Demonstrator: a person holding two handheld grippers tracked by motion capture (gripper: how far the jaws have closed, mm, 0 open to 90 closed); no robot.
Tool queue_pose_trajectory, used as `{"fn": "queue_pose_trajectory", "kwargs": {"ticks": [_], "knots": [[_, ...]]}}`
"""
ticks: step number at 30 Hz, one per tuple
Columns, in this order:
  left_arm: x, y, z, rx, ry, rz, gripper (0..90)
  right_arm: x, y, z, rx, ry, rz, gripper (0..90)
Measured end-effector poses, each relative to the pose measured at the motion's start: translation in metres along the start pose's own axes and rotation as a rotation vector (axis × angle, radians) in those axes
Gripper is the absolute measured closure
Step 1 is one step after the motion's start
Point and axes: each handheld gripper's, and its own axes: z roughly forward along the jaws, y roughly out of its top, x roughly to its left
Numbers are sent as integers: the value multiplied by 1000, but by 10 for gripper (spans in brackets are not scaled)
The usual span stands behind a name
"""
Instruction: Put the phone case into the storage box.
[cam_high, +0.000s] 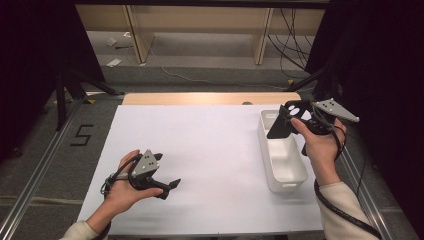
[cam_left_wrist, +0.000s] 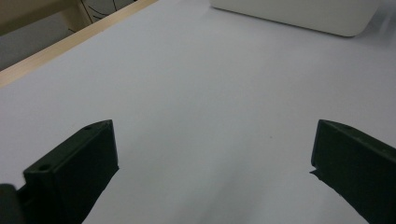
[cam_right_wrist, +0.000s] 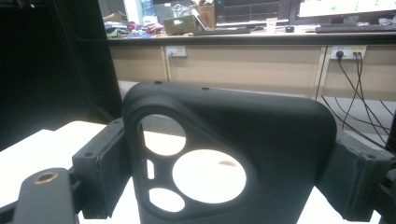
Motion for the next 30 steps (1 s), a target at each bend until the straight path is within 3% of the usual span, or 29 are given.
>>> {"fn": "queue_pose_trajectory", "kwargs": {"ticks": [30], "knots": [[0, -1, 1, 1, -1, 0, 0, 0, 0, 10, 65, -5, -42, 159]]}}
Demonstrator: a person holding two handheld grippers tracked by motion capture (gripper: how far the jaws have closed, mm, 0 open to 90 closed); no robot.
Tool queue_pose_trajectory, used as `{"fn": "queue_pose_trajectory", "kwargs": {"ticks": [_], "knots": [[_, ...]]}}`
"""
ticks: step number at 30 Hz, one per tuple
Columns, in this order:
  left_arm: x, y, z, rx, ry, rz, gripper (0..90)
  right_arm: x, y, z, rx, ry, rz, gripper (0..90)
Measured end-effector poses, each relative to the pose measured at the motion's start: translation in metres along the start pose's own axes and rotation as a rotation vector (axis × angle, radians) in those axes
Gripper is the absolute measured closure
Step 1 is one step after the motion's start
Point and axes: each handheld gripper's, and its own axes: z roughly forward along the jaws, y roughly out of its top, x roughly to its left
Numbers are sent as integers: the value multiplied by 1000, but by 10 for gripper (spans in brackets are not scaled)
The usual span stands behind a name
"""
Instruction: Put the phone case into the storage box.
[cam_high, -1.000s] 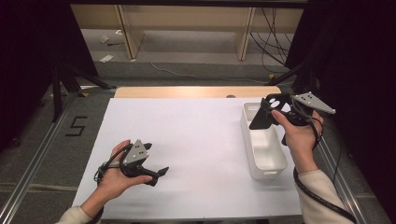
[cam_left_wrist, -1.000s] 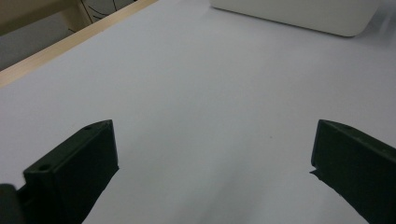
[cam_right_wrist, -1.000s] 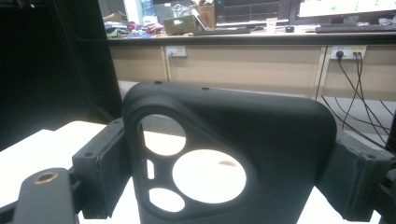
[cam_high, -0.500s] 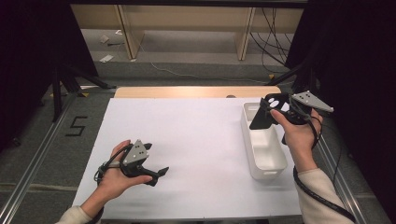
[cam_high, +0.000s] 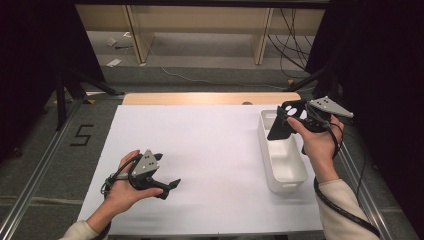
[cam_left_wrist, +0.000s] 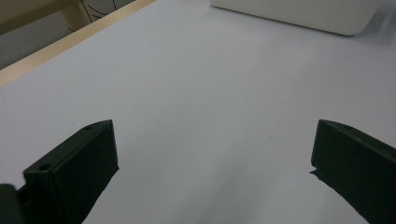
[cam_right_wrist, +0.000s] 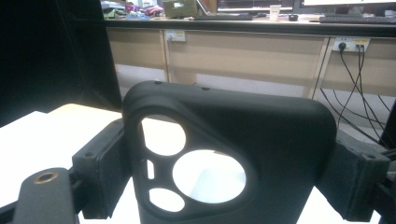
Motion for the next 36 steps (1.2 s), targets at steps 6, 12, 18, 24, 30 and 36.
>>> {"fn": "queue_pose_trajectory", "kwargs": {"ticks": [6, 12, 18, 24, 30, 36], "knots": [[0, 0, 0, 0, 0, 0, 0, -1, 0, 2, 4, -7, -7, 160], [0, 0, 0, 0, 0, -1, 0, 0, 3, 7, 15, -11, -20, 160], [0, 0, 0, 3, 0, 2, 0, 1, 2, 11, 33, -16, -33, 160], [0, 0, 1, 2, 0, 0, 0, 1, 2, 12, 42, -17, -37, 160], [0, 0, 1, 2, -1, -1, 0, -1, 3, 13, 46, -23, -38, 161], [0, 0, 1, 4, -3, -2, 1, -2, 3, 15, 49, -30, -48, 161]]}}
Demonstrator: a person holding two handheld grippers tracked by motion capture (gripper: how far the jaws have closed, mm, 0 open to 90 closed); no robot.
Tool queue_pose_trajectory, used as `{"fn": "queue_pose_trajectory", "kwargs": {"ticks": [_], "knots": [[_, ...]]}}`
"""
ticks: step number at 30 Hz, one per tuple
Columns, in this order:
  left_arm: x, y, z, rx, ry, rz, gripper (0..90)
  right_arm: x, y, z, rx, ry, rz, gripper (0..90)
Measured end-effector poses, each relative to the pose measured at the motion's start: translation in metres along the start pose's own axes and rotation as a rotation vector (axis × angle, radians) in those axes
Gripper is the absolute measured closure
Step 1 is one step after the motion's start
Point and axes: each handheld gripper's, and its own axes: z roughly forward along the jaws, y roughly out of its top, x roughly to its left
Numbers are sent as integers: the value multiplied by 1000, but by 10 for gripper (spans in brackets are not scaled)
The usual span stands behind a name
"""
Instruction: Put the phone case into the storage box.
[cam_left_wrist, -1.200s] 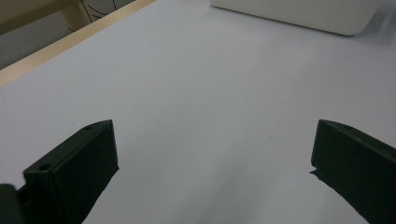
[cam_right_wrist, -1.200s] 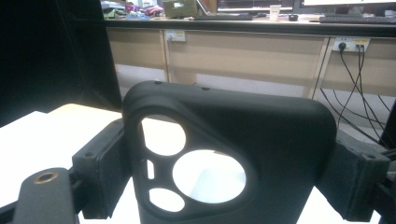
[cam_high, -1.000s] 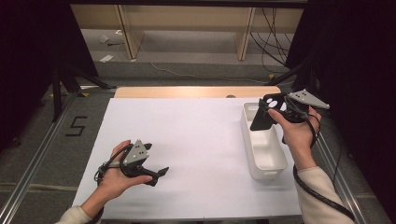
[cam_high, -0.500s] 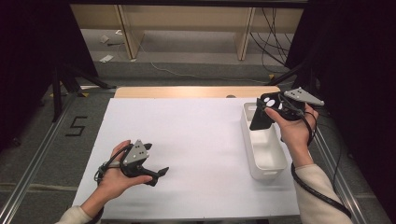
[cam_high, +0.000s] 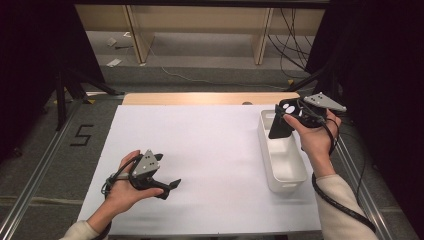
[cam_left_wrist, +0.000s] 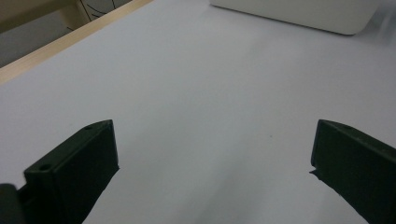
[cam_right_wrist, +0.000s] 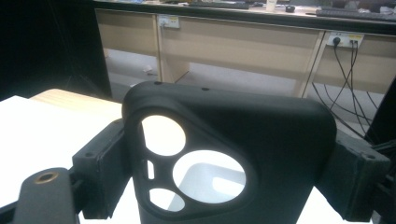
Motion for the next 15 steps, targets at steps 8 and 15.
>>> {"fn": "queue_pose_trajectory", "kwargs": {"ticks": [8, 15], "knots": [[0, 0, 0, 1, 1, 1, 1, 0, 0, 3, 3, 3, 0, 161], [0, 0, 0, 0, 0, -1, 1, -1, 1, 5, 8, 5, 0, 161]]}}
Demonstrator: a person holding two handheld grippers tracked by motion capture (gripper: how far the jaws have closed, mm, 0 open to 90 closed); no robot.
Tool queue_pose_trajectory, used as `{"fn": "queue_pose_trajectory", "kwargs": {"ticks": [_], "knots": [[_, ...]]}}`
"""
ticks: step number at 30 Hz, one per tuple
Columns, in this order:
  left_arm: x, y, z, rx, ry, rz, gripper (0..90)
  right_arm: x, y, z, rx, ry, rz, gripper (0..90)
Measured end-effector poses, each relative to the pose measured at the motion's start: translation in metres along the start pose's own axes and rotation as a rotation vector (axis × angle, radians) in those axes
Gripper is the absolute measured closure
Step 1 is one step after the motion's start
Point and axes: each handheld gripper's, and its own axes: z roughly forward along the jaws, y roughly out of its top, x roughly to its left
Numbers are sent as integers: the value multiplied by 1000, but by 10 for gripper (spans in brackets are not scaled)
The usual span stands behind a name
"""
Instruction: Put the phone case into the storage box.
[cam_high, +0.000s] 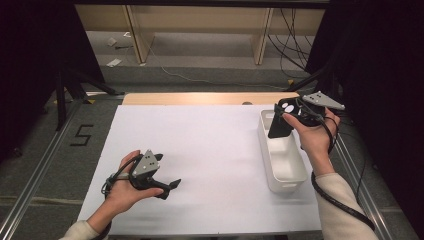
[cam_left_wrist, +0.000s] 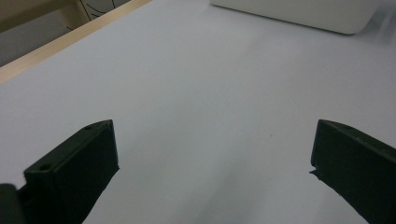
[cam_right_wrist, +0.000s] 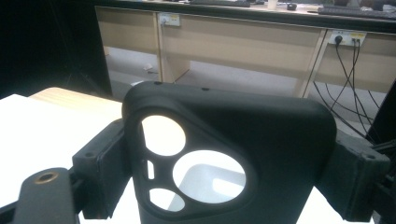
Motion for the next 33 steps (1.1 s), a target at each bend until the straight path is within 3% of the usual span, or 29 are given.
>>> {"fn": "queue_pose_trajectory", "kwargs": {"ticks": [33], "knots": [[0, -1, 1, 3, -2, 2, 2, -2, 1, 15, 19, -7, -7, 160]]}}
